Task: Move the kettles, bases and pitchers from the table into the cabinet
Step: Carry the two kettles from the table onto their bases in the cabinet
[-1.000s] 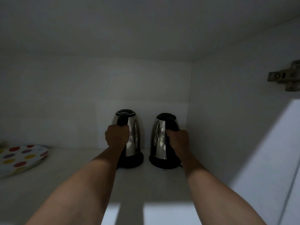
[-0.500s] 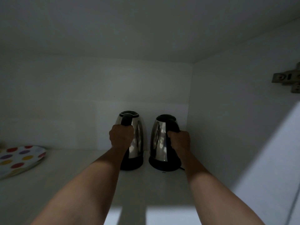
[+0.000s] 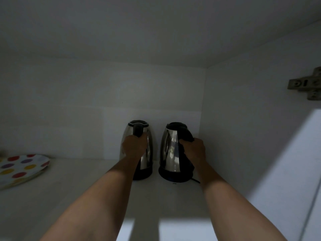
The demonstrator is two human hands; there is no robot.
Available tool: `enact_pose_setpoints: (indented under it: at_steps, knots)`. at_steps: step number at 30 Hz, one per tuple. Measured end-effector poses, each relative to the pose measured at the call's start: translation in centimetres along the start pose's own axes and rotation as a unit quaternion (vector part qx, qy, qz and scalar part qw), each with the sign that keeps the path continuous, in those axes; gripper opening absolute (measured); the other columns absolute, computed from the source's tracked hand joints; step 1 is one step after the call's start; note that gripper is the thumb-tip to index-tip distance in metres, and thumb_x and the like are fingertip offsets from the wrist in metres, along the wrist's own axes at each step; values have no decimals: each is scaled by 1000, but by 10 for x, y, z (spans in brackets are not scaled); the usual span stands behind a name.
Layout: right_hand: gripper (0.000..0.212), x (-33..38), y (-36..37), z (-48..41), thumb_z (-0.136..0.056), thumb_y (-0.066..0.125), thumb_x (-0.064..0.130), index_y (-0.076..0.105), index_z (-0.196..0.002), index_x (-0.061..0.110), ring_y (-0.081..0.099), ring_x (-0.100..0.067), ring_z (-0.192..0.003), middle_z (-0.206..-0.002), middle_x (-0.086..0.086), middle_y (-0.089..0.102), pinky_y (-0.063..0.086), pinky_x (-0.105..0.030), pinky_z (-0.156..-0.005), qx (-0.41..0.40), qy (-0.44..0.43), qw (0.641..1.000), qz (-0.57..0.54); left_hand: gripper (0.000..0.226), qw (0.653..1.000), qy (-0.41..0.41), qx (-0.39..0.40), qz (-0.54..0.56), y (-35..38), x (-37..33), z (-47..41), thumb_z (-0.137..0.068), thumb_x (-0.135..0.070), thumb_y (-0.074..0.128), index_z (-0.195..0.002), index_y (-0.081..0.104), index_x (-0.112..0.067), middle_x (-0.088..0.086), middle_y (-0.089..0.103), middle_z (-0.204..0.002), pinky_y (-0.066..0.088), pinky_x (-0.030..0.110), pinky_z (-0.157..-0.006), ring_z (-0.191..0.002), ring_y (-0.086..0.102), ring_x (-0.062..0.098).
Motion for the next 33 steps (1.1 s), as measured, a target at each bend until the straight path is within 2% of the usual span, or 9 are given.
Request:
enact_pose_setpoints:
  at_steps: [3,7,12,17,20,22,26,28,33]
  knots:
    - [45,8,-9,6,-85,76,46,64,-104,7,60,-23,-83,-91,-6,63,45,-30,-72,-2,-28,999,29,61,998,-14,33,42,13,-2,6,-91,-60,46,-95,69,-4,14,70,-90,52,39,-88,-88,65,32]
    - [58,8,-16,8,-85,72,56,56,-106,5,64,-28,-96,-102,-11,63,43,-30,-74,14,-31,997,66,60,998,-23,58,32,20,-10,12,-97,-50,43,-115,64,3,19,67,-113,47,37,-96,-108,62,37]
    - [58,13,-21,11,-88,70,52,54,-115,4,61,-25,-101,-117,-17,63,39,-26,-75,38,-27,994,102,74,994,-33,99,24,27,-6,5,-80,-63,41,-113,67,-1,20,70,-109,50,44,-97,-104,65,36]
    - [62,14,-24,17,-84,72,56,47,-112,8,62,-32,-110,-121,-16,61,47,-32,-78,48,-14,989,143,65,993,-14,114,-26,18,-12,11,-92,-59,47,-123,63,-4,17,66,-120,46,37,-99,-111,61,34]
    - [81,25,-29,25,-82,69,64,41,-132,7,57,-37,-120,-133,-21,54,52,-44,-95,40,-37,980,194,71,991,-8,117,-57,9,-17,15,-90,-64,47,-123,61,-3,17,64,-121,46,33,-95,-111,61,33]
    - [92,38,-34,35,-85,63,66,30,-149,9,46,-40,-132,-145,-22,43,45,-49,-105,31,-45,970,238,75,990,16,100,-95,-6,-25,22,-90,-64,47,-131,54,-1,18,62,-126,46,32,-91,-114,60,33]
    - [81,71,-41,61,-95,53,59,26,-153,10,33,-40,-141,-152,-22,36,34,-55,-112,2,-93,948,304,71,975,118,57,-178,-43,-44,38,-92,-62,46,-138,42,-7,19,57,-131,45,40,-99,-120,55,39]
    - [72,87,-45,82,-99,50,49,24,-154,11,31,-39,-142,-154,-21,34,31,-56,-114,8,-108,939,325,69,955,175,72,-227,-60,-50,51,-94,-61,42,-139,40,-9,20,55,-133,45,47,-100,-121,51,41]
    - [64,107,-46,146,-101,48,37,22,-156,16,26,-36,-146,-157,-17,30,26,-53,-117,23,-116,913,390,61,906,253,132,-314,-100,-41,102,-98,-55,39,-145,36,-16,16,48,-141,41,45,-102,-127,43,38]
Point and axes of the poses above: each hand's wrist, its own z-axis away from the middle knuckle, its own y-axis out of the palm, x = y × z, the point moved 5 cm from there along -z, towards the middle knuckle
